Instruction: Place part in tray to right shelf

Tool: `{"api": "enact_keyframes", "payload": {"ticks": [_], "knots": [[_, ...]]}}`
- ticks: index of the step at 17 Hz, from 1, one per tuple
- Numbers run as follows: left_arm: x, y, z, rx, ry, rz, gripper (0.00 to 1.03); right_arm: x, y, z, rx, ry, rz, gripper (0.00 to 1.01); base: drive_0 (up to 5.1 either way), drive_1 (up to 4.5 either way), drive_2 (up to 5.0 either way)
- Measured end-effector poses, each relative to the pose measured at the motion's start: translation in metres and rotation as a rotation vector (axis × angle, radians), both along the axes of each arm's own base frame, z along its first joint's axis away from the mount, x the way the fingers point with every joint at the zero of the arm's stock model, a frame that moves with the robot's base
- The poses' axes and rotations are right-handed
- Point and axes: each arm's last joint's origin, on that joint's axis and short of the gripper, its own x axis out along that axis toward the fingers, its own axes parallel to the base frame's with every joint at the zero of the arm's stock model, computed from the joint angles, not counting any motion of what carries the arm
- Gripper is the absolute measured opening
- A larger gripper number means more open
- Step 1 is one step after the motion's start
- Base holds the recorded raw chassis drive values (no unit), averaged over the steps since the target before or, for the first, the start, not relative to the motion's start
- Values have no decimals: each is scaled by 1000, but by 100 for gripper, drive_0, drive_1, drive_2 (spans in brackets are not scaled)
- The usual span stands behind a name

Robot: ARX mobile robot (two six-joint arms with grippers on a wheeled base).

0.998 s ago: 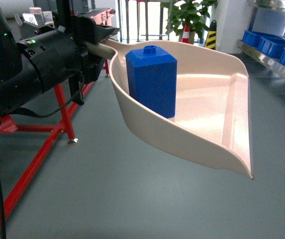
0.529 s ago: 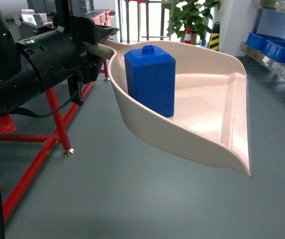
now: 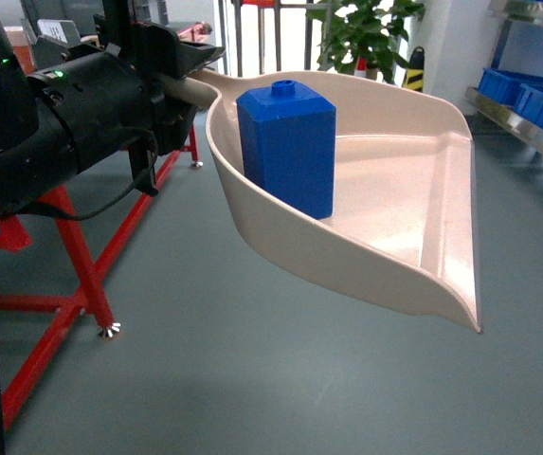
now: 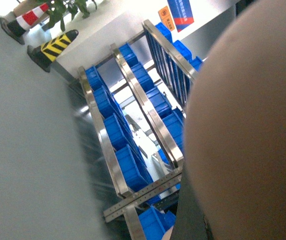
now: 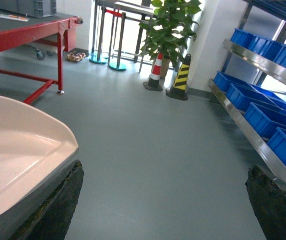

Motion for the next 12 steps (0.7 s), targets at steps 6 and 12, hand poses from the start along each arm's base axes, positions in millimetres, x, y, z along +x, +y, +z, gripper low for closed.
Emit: {"api": "enact_keyframes", "payload": {"ticks": [6,12], "knots": [[0,0,-1,2,6,-1,12,0,0,0,-1,3,-1,98,8,440,-424],[0,0,0,0,1,-1,12,0,0,1,1,-7,0,98,8,440,-424]]}}
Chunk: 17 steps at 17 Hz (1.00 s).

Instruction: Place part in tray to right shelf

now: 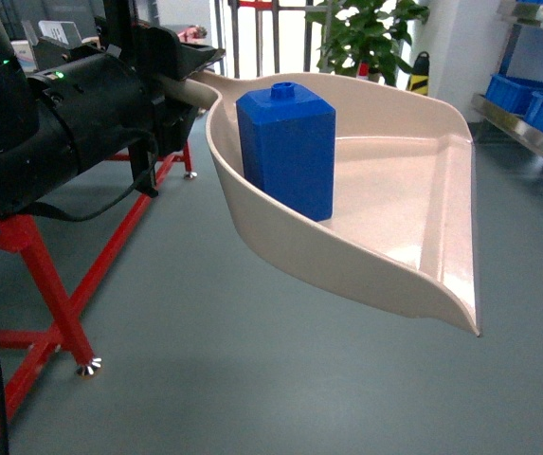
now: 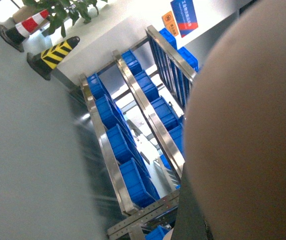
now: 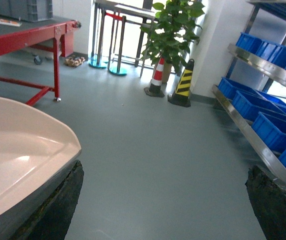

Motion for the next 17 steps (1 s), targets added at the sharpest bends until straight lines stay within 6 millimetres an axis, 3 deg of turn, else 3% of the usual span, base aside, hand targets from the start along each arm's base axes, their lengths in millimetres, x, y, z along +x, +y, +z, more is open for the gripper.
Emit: {"api": "enact_keyframes", "payload": {"ticks": [17], "knots": [[0,0,0,0,2,2,12,1,0,-1,-1,9,3,98,8,440,-424]]}}
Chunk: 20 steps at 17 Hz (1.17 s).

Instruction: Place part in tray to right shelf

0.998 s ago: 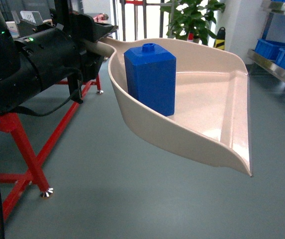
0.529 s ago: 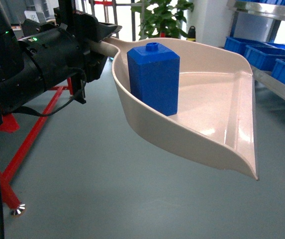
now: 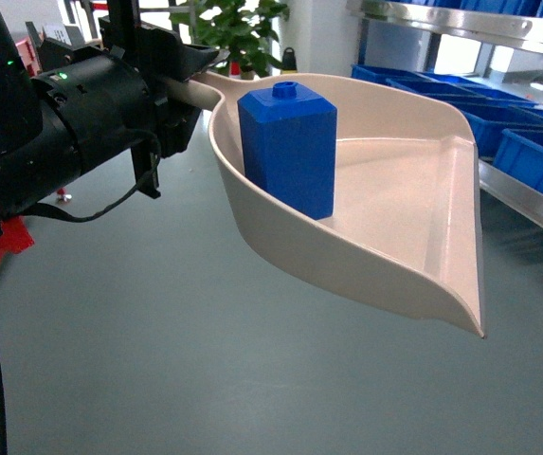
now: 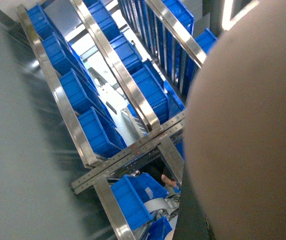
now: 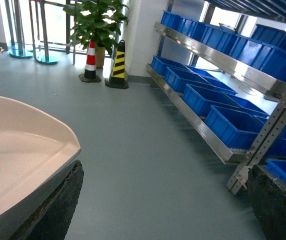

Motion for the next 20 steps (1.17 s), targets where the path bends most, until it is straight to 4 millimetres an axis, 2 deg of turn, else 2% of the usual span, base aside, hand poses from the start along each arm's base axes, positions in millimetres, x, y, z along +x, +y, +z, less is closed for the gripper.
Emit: {"api": "enact_keyframes", "payload": {"ticks": [20], "knots": [[0,-1,0,0,0,-5,12,0,0,0,0,0,0,98,8,440,-424]]}}
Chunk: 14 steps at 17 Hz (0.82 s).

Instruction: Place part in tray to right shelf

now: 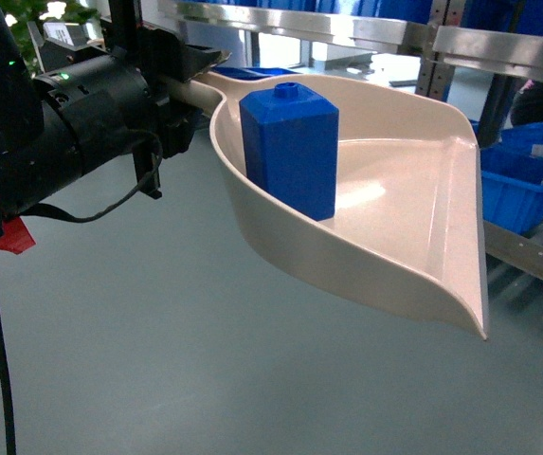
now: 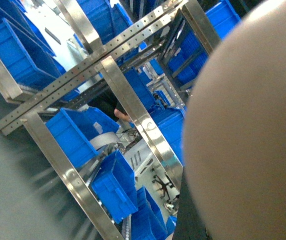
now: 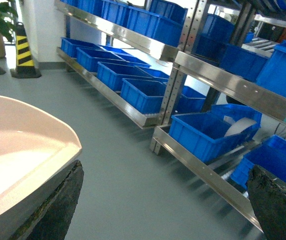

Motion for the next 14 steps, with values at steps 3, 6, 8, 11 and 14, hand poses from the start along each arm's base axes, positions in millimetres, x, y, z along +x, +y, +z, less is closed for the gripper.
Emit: {"api": "enact_keyframes", "payload": {"ticks": [3,6,8,11,14], "knots": [[0,1,0,0,-1,3,12,0,0,0,0,0,0,98,8,440,-424],[0,1,0,0,0,2,12,0,0,0,0,0,0,98,8,440,-424],[0,1,0,0,-1,2,12,0,0,0,0,0,0,98,8,440,-424],[0,1,0,0,1,2,12,0,0,0,0,0,0,98,8,440,-424],[0,1,0,0,0,2,12,0,0,0,0,-1,0,98,8,440,-424]]}}
